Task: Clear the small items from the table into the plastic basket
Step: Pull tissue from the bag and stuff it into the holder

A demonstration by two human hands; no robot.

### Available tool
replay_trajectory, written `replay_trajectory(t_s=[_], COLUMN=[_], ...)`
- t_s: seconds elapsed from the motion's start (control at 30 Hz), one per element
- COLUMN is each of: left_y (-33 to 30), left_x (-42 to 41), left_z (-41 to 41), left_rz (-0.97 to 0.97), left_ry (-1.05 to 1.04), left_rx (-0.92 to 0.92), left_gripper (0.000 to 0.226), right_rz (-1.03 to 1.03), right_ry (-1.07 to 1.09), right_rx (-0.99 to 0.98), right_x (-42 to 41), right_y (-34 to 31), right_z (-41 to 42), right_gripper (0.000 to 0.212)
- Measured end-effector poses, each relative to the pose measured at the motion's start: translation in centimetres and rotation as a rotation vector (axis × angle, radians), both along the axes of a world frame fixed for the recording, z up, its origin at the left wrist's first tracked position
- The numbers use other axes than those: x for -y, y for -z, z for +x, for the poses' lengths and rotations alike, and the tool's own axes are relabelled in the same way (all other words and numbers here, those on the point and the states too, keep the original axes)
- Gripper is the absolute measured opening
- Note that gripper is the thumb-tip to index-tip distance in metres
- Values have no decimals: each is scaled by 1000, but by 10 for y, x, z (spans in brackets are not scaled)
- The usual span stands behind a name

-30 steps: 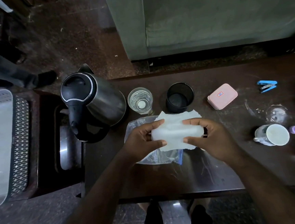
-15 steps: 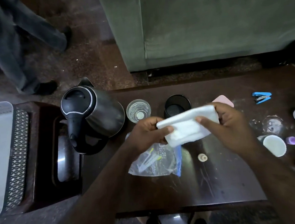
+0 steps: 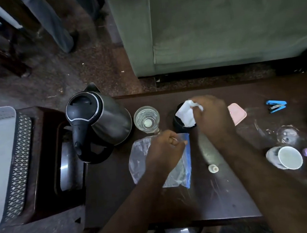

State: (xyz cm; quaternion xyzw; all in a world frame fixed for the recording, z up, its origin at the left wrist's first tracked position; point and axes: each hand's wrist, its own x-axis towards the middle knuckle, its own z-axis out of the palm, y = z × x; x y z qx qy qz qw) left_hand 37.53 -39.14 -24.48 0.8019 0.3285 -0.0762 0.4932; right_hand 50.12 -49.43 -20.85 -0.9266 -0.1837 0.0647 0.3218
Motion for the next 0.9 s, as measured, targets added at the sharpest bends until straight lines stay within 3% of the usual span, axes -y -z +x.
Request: replay_trajectory(t_s=[0.13, 0.23, 0.4, 0.5, 0.7, 0.9], left_y=[11, 15, 4, -8, -30, -25], left_x=[10, 18, 35, 52, 88, 144], left_z=[-14, -18, -8, 6, 45, 76], left_rz=[79, 155, 417, 551, 686, 767], left_ry=[69, 109, 236, 367, 611, 795], left_rx=[23, 71, 213, 239, 339, 325], left_gripper=[19, 34, 61, 78, 96, 104], right_rz=[-258, -414, -301, -204, -462, -479], right_ry=[-58, -55, 28, 112, 196, 414], right_rx=[30, 105, 130, 206, 173, 79], right_x=[-9, -8, 8, 34, 125, 222], right_y=[27, 31, 26, 23, 29, 28], right_z=[-5, -4, -2, -10, -16, -19], right_gripper=[21, 18, 56, 68, 83, 93])
